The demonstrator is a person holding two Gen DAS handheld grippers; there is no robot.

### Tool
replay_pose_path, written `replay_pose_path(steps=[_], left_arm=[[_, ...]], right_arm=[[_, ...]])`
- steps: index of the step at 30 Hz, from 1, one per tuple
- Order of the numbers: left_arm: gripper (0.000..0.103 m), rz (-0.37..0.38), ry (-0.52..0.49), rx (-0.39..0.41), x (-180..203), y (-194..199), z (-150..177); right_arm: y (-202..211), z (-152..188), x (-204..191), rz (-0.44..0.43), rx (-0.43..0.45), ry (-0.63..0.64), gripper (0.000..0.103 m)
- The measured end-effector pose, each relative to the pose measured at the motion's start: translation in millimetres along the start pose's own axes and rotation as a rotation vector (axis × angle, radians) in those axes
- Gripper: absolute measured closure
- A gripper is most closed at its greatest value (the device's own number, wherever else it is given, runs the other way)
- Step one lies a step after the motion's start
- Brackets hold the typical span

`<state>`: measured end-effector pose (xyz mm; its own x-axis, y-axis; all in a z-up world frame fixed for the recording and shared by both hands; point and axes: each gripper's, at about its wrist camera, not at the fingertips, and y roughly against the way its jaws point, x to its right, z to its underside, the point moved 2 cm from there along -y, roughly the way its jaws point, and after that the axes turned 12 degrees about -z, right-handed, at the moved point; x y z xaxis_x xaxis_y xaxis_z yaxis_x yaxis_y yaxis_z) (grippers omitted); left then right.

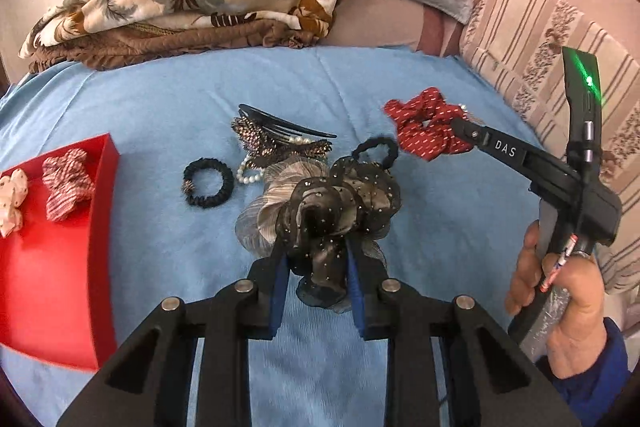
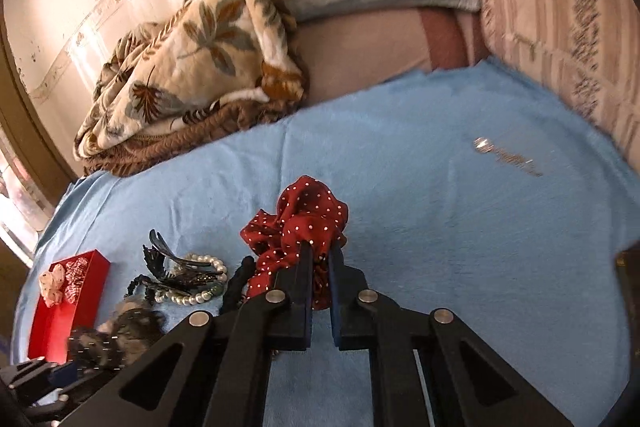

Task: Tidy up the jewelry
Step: 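Grasp black sheer scrunchie with left gripper while right gripper grasps red polka-dot scrunchie, then lower both scrunchies into the red tray and open both grippers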

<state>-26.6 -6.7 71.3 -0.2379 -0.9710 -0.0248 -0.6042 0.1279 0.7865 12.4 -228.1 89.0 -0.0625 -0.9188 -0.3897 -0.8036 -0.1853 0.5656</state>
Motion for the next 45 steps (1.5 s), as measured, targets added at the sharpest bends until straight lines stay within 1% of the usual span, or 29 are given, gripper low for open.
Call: replay_pose_path(steps=[1,3,5,7,11,18,21,26,31,36,42,45], left_arm=[[0.078,0.002,0.0,0.004,-2,6,3],[0.078,-0.002,-0.006,0.018,-5,16,9],[0.078,-0.015,-0.014,0.036,-10,27,17],[0.078,-0.032,-0.017,0.054,-17,39,24],[0.077,-0.066,0.012,0.068,-43,56,34],[0.077,-0.111,0.126,0.079,-101,79,48],[0.077,-0.178,0.16,0.084,-126,85,52],[0.077,-0.264,0.213,0.082,-164,87,62],[0.077,-0.34,0.251,0.081,-202,87,71],[0.077,-0.375,0.286,0.076,-236,83,77],[0.077,-0.421,0.292,0.05,-274,63,79],[0.077,-0.431,0.3,0.037,-291,53,81]], right_arm=[[8,0,-2,0.025,0.02,0.016,0.096],[19,1,-7,0.046,0.047,0.032,0.096],[30,3,-14,0.055,0.068,0.043,0.096],[39,10,-21,0.058,0.07,0.054,0.096],[51,35,-43,0.032,0.04,0.067,0.096],[69,71,-97,-0.008,-0.001,0.153,0.096],[71,84,-117,-0.044,-0.034,0.166,0.096],[72,98,-154,-0.099,-0.083,0.213,0.096],[68,103,-201,-0.144,-0.116,0.295,0.096],[59,109,-247,-0.188,-0.146,0.367,0.096],[39,110,-289,-0.235,-0.191,0.399,0.096],[27,113,-310,-0.251,-0.212,0.421,0.095]])
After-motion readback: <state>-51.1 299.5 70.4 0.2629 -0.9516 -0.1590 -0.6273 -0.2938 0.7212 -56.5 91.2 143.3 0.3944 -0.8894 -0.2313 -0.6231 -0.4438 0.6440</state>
